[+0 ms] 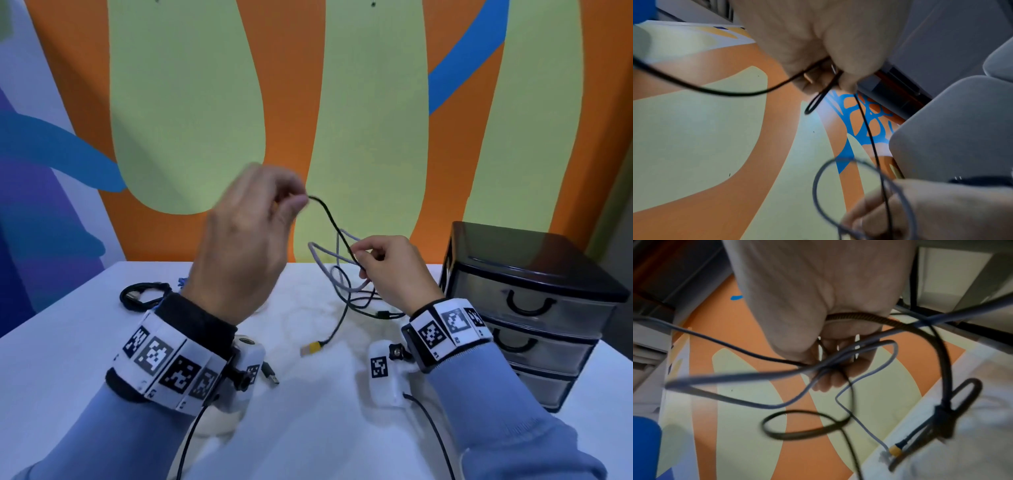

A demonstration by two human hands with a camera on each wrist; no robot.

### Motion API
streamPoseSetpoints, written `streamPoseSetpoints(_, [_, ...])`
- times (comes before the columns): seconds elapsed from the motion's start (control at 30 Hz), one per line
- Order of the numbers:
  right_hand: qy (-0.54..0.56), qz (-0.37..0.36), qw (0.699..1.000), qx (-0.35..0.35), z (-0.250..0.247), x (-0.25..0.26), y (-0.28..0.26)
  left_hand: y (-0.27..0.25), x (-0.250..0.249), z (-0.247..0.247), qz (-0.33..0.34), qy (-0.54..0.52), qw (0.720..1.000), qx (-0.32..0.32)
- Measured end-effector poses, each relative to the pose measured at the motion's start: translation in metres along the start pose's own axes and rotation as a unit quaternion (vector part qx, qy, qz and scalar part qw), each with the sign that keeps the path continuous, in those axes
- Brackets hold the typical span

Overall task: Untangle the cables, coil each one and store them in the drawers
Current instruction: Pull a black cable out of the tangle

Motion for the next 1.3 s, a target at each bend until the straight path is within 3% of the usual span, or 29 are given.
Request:
streamPoseSetpoints(0.17, [0.008,0.028,0.999,0.014,-0.001,-0.008,0.001,0.001,0.017,-0.039,-0.073,-0.025,0.981,-0.176])
streamPoseSetpoints(0.33, [0.007,0.009,1.000,0.002,-0.007,-0.002,-0.003,0.000,0.038,-0.051,-0.124,-0.017,0.965,-0.230])
streamPoseSetpoints(0.4, [0.020,0.000,0.998,0.060,-0.001,0.005,-0.009,-0.001,0.047,-0.045,-0.142,0.021,0.971,-0.189])
streamPoseSetpoints(0.47, [0.046,0.004,0.987,0.154,0.011,0.012,-0.019,-0.001,0.058,-0.029,-0.181,0.050,0.978,-0.093])
streamPoseSetpoints(0.53, [0.045,-0.004,0.982,0.186,0.016,0.012,-0.021,-0.006,0.069,-0.008,-0.228,0.035,0.973,0.022])
streamPoseSetpoints(0.67, [0.067,0.004,0.993,0.101,0.011,0.007,-0.010,-0.023,0.061,0.023,-0.276,-0.035,0.932,0.233])
streamPoseSetpoints(0.77, [0.091,0.023,0.995,0.019,0.001,0.001,-0.005,-0.034,0.059,0.030,-0.299,-0.046,0.889,0.344])
streamPoseSetpoints(0.87, [0.042,0.013,0.999,-0.006,0.001,-0.001,-0.004,-0.032,0.059,0.027,-0.297,-0.030,0.889,0.347])
streamPoseSetpoints(0.97, [-0.034,-0.021,0.999,-0.017,-0.001,0.006,-0.006,-0.020,0.056,0.017,-0.269,-0.001,0.935,0.232])
streamPoseSetpoints(1.03, [-0.068,-0.029,0.997,-0.015,0.000,0.008,-0.008,-0.013,0.050,0.011,-0.200,0.058,0.963,0.172])
streamPoseSetpoints(1.1, [-0.089,-0.032,0.995,-0.017,0.001,0.010,-0.009,-0.015,0.037,0.016,-0.131,0.103,0.964,0.206])
streamPoseSetpoints(1.17, [-0.096,-0.032,0.995,-0.016,0.002,0.012,-0.010,-0.021,0.027,0.031,-0.091,0.087,0.950,0.284])
streamPoseSetpoints(1.3, [-0.111,-0.034,0.993,-0.020,0.002,0.016,-0.011,-0.038,0.015,0.055,-0.085,0.010,0.922,0.377])
Point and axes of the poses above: each hand's wrist, its own y-axis towards the middle knuckle, its own z-axis out of the palm, x = y × z, the point moved 8 cm from there along y, towards the middle knuckle, and after that the axes turned 5 degrees about -x, right-handed, at the moved point
